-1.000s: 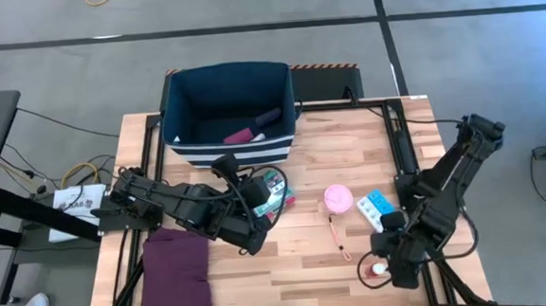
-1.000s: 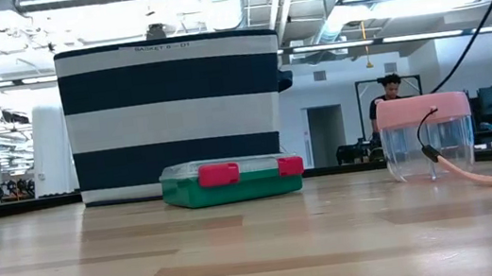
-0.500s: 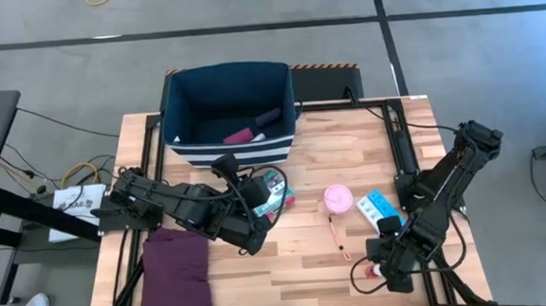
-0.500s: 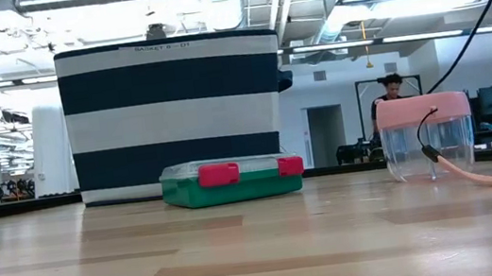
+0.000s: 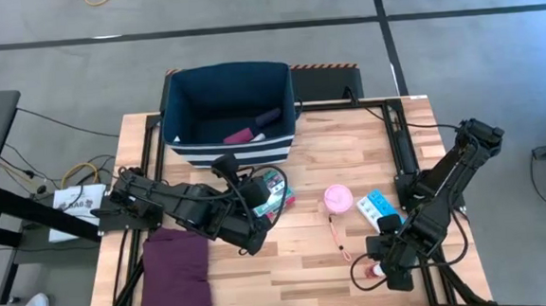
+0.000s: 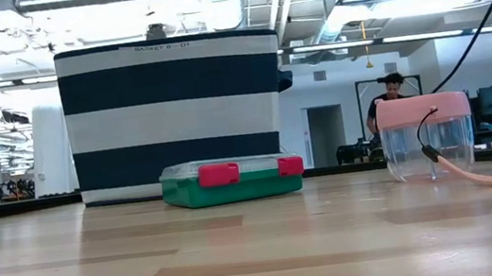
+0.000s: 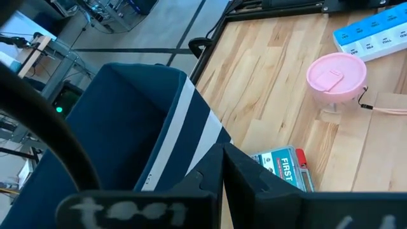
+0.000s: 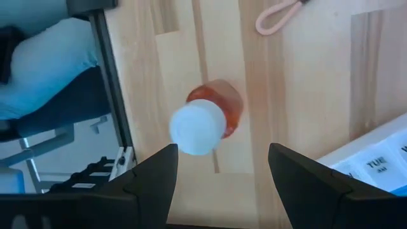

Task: Pick & place medical supplies in basket/bin
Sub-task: Put the red pill bottle into the blue bin

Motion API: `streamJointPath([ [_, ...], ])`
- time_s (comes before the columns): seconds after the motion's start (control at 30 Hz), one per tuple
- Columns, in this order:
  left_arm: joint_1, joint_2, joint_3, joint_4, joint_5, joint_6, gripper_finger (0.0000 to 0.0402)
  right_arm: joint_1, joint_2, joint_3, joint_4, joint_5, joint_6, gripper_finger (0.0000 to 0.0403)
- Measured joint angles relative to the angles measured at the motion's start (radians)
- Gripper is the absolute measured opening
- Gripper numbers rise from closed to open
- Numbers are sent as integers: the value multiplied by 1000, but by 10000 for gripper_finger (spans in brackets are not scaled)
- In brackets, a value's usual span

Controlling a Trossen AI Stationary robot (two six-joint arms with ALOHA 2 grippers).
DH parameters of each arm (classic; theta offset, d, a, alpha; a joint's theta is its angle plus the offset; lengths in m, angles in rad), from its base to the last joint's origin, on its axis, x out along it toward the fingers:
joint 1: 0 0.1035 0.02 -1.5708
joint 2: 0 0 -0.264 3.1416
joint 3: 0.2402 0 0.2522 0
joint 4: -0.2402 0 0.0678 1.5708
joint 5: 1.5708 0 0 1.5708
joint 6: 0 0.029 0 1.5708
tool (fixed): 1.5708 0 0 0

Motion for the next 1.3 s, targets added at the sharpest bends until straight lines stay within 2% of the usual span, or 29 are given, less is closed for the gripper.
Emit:
streamJointPath([
  [0.37, 0, 0, 0, 0, 0, 4, 0, 9, 26, 0, 96, 26, -44, 239],
  [0.73, 0, 0, 0, 0, 3, 6, 0, 1, 90, -1, 44, 22, -52, 239],
  [1.3, 0, 0, 0, 0, 3, 5, 0, 1, 92, -1, 45, 35, -52, 239],
])
